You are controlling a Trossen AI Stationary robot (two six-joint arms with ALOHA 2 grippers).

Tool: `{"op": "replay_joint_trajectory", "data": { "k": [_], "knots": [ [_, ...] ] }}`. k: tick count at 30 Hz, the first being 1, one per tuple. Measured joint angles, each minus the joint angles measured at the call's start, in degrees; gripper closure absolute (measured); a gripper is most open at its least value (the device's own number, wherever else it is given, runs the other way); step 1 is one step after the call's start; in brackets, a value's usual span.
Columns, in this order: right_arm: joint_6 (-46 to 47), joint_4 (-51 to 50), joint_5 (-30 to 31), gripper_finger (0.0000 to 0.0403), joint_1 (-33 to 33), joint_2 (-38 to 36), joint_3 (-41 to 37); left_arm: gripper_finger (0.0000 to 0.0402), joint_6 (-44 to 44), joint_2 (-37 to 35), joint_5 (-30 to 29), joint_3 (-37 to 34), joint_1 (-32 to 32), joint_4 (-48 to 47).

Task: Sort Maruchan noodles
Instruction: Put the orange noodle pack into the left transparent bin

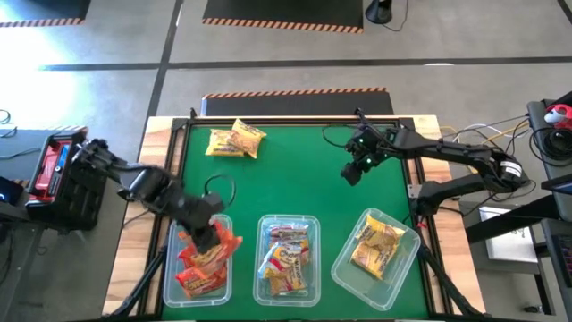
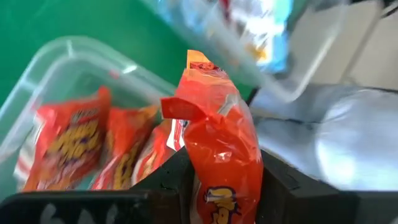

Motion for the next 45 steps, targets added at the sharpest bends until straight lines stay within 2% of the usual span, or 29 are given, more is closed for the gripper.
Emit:
{"op": "replay_joint_trajectory", "data": {
  "k": [3,11,22,29,39,45],
  "knots": [
    [0.0,0.0,0.1,0.025,1.4,0.0,0.0,0.0304,-2.6,1.5,-2.7,0.0,-4.5,-2.3],
    [1.0,-0.1,0.5,0.025,4.1,0.1,0.0,0.0304,-0.7,7.2,-2.6,0.0,-9.9,-3.0],
    [1.1,-0.2,1.1,0.025,5.6,0.1,0.0,0.0304,-0.6,12.8,8.0,0.0,-12.9,-3.2],
    [0.8,-0.2,2.2,0.025,5.6,0.1,0.0,0.0304,-1.2,12.9,10.7,0.0,-14.2,-1.4],
    [-0.7,-0.2,5.1,0.025,5.6,0.1,0.0,0.0304,-2.3,12.7,9.8,0.0,-14.2,-2.2],
    [-2.7,-0.5,5.1,0.025,5.6,0.1,0.0,0.0303,-5.2,12.6,14.9,0.7,-14.2,-2.5]
  ]
}}
